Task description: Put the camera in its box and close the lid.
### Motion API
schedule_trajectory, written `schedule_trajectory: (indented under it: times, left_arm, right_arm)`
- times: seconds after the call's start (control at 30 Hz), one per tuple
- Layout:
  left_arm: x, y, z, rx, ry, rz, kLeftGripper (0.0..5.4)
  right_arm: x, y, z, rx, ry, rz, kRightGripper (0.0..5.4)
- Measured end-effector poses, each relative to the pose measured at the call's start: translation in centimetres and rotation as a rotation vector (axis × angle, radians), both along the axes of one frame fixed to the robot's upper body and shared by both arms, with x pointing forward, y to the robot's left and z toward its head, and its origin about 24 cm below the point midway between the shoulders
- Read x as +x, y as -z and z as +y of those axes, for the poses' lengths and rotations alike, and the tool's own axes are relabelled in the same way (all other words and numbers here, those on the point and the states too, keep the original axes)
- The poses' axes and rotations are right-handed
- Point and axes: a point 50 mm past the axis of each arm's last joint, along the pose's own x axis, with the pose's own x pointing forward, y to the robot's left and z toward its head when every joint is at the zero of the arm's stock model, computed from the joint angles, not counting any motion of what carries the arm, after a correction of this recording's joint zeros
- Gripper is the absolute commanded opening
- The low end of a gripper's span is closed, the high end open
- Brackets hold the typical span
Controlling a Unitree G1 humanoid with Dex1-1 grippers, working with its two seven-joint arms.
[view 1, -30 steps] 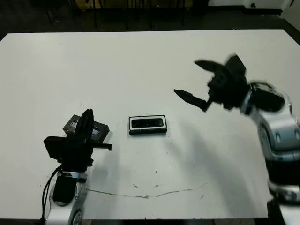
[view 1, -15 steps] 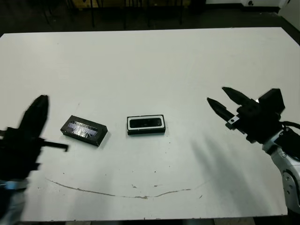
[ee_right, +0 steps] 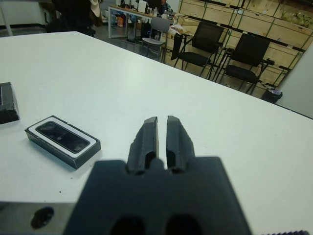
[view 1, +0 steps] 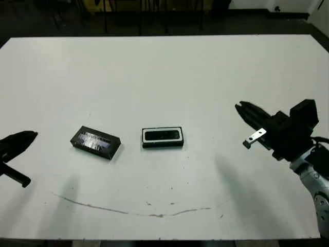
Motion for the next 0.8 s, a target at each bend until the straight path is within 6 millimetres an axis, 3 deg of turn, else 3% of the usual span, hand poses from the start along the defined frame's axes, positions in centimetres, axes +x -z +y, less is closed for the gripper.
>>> schedule_trajectory:
  times: [0.13,0.4,0.8]
  left_arm:
    - [1.1,1.4,-0.8,-0.028,0.068,0.100,0.00]
    - [3.6,1.5,-2.5,-0.033,0.116,0.252,0.00]
    - [5.3,2.8,-4.2,-0.053,0.157,0.412,0.00]
  right_arm:
    - [0.0,-0.2,-0.1,-0.007,0.006,0.000,0.02]
    - [0.1,-0.6,-0.1,-0.007,-0.002,-0.008,0.02]
    - [0.2,-0.7,0.0,0.003,0.002,-0.005,0.02]
